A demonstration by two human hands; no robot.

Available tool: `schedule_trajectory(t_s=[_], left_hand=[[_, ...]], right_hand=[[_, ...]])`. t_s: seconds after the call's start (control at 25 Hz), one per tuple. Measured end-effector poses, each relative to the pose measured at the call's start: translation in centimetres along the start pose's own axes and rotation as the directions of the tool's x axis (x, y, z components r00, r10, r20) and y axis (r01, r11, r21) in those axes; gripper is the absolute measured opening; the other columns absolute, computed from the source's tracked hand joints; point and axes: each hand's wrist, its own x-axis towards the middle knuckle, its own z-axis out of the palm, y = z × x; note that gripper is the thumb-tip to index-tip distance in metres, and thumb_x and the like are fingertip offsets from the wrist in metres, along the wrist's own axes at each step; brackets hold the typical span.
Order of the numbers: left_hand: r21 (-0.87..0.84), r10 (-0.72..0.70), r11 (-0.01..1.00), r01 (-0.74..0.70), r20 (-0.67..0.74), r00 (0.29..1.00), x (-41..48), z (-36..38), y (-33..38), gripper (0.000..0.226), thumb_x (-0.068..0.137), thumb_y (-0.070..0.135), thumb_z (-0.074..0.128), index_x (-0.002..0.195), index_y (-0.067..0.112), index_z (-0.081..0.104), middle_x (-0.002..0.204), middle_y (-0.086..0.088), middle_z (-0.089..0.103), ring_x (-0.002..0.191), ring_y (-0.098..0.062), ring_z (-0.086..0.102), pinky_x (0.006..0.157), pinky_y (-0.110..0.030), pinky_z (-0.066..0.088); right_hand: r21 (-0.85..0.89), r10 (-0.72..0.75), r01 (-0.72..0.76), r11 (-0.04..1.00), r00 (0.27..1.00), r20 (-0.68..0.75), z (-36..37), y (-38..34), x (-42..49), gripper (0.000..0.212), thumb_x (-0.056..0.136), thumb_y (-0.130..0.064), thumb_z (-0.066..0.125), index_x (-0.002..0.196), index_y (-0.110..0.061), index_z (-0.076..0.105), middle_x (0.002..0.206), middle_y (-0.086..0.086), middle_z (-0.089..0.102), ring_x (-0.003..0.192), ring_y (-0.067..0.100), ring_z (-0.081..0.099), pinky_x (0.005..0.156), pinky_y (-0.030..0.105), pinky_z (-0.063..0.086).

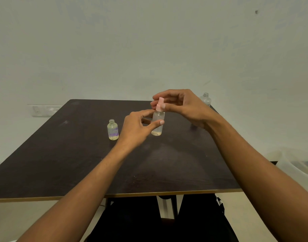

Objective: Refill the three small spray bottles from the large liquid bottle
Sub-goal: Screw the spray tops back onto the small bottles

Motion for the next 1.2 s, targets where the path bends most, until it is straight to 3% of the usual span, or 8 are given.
schedule_trajectory(t_s=[0.24,0.36,0.48,0.6,0.8,0.88,1.0,1.2], left_hand=[[0.001,0.014,1.0,-0.014,-0.005,1.0,-0.1,0.4,0.2,0.047,0.086,0.046,0.081,0.13,0.033,0.072,0.117,0.014,0.075,0.092,0.005,0.066,0.079,-0.015,0.049],[-0.014,0.011,1.0,-0.011,-0.008,1.0,-0.1,0.4,0.4,0.047,0.085,0.047,0.082,0.129,0.033,0.072,0.111,0.018,0.075,0.094,0.006,0.069,0.082,-0.016,0.053],[-0.018,0.008,1.0,-0.009,-0.011,1.0,0.0,0.2,0.4,0.045,0.085,0.046,0.082,0.127,0.033,0.073,0.103,0.025,0.071,0.092,0.011,0.068,0.08,-0.012,0.051],[-0.003,0.012,1.0,-0.012,-0.016,1.0,0.1,0.1,0.5,0.046,0.085,0.045,0.083,0.127,0.032,0.073,0.105,0.024,0.071,0.089,0.013,0.065,0.079,-0.013,0.05],[0.002,0.022,1.0,-0.022,-0.012,1.0,-0.2,0.6,0.6,0.047,0.085,0.045,0.082,0.128,0.03,0.073,0.116,0.014,0.075,0.09,0.006,0.066,0.085,-0.022,0.055],[-0.01,0.02,1.0,-0.02,-0.01,1.0,-0.2,0.6,0.8,0.047,0.085,0.045,0.082,0.128,0.031,0.072,0.109,0.022,0.072,0.088,0.009,0.066,0.084,-0.019,0.055],[-0.021,0.024,0.999,-0.024,-0.014,1.0,-0.2,0.4,0.9,0.044,0.084,0.046,0.082,0.126,0.035,0.073,0.094,0.032,0.067,0.088,0.017,0.066,0.08,-0.012,0.053],[-0.014,0.033,0.999,-0.034,-0.021,0.999,-0.1,0.6,0.8,0.043,0.084,0.045,0.083,0.125,0.032,0.074,0.102,0.025,0.07,0.091,0.01,0.066,0.079,-0.014,0.051]], right_hand=[[-0.2,-0.036,-0.012,0.98,0.971,-0.235,1.1,0.4,0.6,0.032,0.082,-0.035,0.09,0.099,-0.012,0.073,0.091,0.002,0.076,0.083,0.014,0.071,0.078,0.027,0.06],[-0.122,-0.039,0.012,0.992,0.974,-0.223,1.1,0.3,0.7,0.033,0.093,-0.037,0.08,0.119,-0.018,0.071,0.11,0.0,0.077,0.105,0.01,0.073,0.094,0.034,0.06],[0.112,-0.033,0.039,0.993,0.998,-0.055,-0.2,-0.2,0.2,0.036,0.103,-0.013,0.067,0.138,-0.007,0.062,0.129,0.007,0.074,0.123,0.02,0.07,0.107,0.039,0.055],[-0.04,-0.036,0.036,0.999,0.999,0.001,-0.8,-0.4,-0.1,0.031,0.099,-0.012,0.071,0.13,-0.006,0.07,0.119,0.005,0.079,0.116,0.018,0.074,0.102,0.036,0.058],[-0.256,-0.094,0.024,0.967,0.96,-0.265,1.1,0.2,0.4,0.032,0.084,-0.037,0.089,0.095,-0.012,0.073,0.088,-0.002,0.075,0.079,0.006,0.067,0.075,0.025,0.057],[-0.223,-0.088,0.029,0.974,0.962,-0.258,1.6,0.4,0.3,0.032,0.091,-0.039,0.081,0.113,-0.017,0.07,0.102,-0.005,0.075,0.095,0.003,0.07,0.085,0.025,0.058],[0.091,-0.021,0.028,0.995,0.997,-0.077,0.7,0.0,-0.2,0.039,0.104,-0.017,0.066,0.141,-0.009,0.06,0.131,0.005,0.073,0.126,0.016,0.068,0.108,0.037,0.054],[0.007,-0.028,0.029,1.0,0.995,-0.095,-0.1,-0.3,-0.6,0.028,0.095,-0.012,0.077,0.122,-0.004,0.074,0.112,0.006,0.08,0.111,0.018,0.076,0.1,0.037,0.06]])
